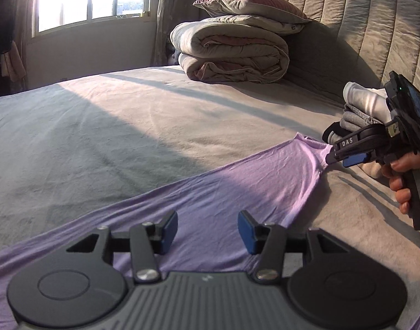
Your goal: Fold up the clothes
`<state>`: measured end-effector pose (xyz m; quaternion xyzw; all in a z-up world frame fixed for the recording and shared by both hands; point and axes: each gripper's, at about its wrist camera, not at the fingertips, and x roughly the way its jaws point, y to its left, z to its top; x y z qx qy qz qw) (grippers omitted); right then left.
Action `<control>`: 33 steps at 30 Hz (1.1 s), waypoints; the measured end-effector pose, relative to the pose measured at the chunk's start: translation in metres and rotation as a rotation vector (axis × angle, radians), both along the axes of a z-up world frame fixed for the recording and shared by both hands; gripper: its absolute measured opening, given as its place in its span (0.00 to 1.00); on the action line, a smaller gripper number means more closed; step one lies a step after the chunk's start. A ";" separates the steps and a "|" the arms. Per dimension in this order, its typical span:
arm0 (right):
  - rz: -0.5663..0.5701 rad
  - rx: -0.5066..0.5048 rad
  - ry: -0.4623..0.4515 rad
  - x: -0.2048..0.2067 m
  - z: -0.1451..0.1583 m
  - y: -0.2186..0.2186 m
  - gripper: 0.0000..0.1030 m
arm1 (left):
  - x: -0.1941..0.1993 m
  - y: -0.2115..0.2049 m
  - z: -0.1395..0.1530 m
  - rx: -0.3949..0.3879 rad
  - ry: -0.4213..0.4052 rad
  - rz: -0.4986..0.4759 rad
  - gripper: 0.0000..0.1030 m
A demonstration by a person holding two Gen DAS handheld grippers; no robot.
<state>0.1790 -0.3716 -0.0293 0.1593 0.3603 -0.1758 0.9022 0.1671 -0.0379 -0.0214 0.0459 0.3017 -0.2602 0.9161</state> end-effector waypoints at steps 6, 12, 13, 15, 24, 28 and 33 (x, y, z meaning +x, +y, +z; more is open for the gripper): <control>-0.113 0.360 -0.225 -0.011 -0.019 -0.027 0.39 | -0.002 0.005 -0.017 -0.061 0.071 0.029 0.48; -0.291 0.464 -0.383 -0.023 -0.034 -0.029 0.39 | 0.023 -0.008 -0.013 -0.085 0.138 0.006 0.46; -0.313 0.467 -0.399 -0.026 -0.035 -0.028 0.38 | 0.033 -0.014 -0.009 -0.093 0.157 -0.010 0.46; -0.345 0.487 -0.442 -0.031 -0.039 -0.026 0.36 | 0.054 -0.032 -0.001 -0.106 0.192 -0.041 0.46; -0.446 0.594 -0.611 -0.042 -0.067 -0.034 0.05 | 0.148 -0.146 -0.011 -0.215 0.355 -0.046 0.47; -0.429 0.662 -0.634 -0.040 -0.070 -0.038 0.04 | 0.177 -0.189 -0.022 -0.238 0.367 -0.068 0.48; -0.473 0.687 -0.595 -0.042 -0.060 -0.032 0.07 | 0.205 -0.242 -0.019 -0.157 0.385 -0.152 0.53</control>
